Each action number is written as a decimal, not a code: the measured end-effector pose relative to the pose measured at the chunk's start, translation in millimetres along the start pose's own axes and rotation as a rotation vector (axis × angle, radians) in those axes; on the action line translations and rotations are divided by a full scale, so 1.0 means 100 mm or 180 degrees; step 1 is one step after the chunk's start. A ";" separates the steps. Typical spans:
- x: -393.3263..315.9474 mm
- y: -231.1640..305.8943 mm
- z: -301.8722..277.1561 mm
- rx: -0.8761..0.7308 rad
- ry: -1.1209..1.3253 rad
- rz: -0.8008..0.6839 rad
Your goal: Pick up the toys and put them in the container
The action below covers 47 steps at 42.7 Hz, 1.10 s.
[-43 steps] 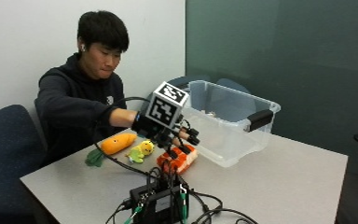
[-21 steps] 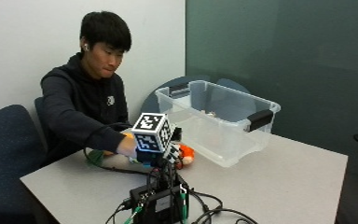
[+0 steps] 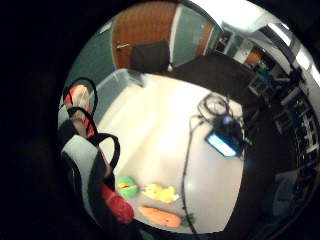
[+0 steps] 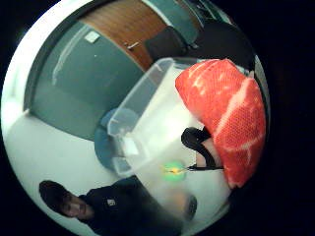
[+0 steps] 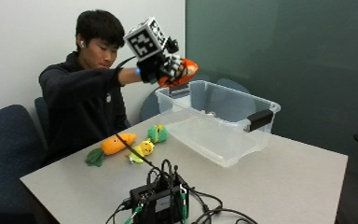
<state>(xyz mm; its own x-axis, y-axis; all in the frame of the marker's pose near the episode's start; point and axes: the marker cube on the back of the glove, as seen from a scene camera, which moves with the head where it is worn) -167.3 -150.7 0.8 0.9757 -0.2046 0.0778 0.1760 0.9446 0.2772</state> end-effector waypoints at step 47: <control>1.38 1.61 0.48 -0.2647 0.0812 0.0475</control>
<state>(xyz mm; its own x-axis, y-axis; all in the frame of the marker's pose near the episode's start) -10.2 -38.8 101.9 0.9780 -0.0944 -0.1861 -0.0148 0.8582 -0.5132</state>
